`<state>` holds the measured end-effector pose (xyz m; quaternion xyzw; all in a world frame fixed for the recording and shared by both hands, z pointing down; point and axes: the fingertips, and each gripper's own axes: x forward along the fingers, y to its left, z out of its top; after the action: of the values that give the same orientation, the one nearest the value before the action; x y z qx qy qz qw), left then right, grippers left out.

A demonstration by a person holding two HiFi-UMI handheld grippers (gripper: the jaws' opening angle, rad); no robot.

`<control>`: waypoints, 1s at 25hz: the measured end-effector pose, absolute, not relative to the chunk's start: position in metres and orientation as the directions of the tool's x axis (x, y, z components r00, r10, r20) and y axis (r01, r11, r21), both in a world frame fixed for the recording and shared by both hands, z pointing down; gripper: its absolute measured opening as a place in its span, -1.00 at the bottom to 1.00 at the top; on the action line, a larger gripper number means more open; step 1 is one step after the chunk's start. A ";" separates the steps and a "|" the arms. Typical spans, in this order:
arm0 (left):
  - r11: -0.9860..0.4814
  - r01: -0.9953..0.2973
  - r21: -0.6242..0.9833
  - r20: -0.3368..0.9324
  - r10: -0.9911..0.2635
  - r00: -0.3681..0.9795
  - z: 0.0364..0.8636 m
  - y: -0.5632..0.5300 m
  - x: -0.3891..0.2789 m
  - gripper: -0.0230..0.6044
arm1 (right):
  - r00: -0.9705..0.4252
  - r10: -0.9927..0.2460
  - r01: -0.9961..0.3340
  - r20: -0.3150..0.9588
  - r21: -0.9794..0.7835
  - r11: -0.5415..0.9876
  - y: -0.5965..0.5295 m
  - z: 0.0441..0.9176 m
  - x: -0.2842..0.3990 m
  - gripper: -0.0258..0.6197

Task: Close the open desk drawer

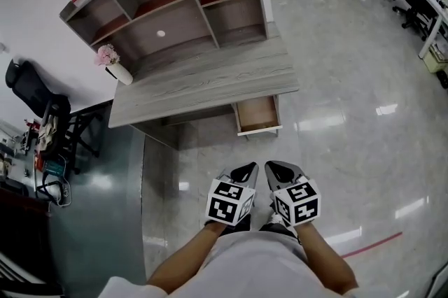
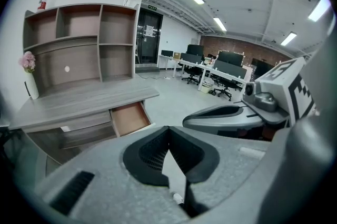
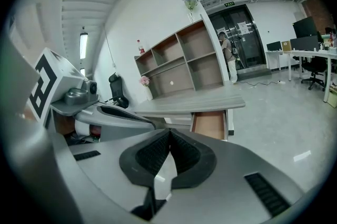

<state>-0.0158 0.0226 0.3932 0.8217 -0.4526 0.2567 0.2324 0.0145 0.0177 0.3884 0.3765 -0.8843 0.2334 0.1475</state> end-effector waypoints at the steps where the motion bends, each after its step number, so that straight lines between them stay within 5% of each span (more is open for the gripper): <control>1: -0.485 -0.862 0.147 0.633 -0.624 0.458 0.393 0.021 -0.015 -0.92 | -0.672 -0.600 -0.736 0.435 -0.304 0.604 0.017 0.389 0.016 -0.92; 25: -0.669 -0.731 0.131 0.661 -0.490 0.567 0.454 -0.088 -0.030 -0.92 | -0.506 -0.748 -0.834 0.430 -0.465 0.297 -0.074 0.481 0.019 -0.92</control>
<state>-0.0302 -0.0879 0.4541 0.8624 -0.3542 0.3014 0.1998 0.0194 -0.0743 0.4807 0.4925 -0.8027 0.3298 0.0655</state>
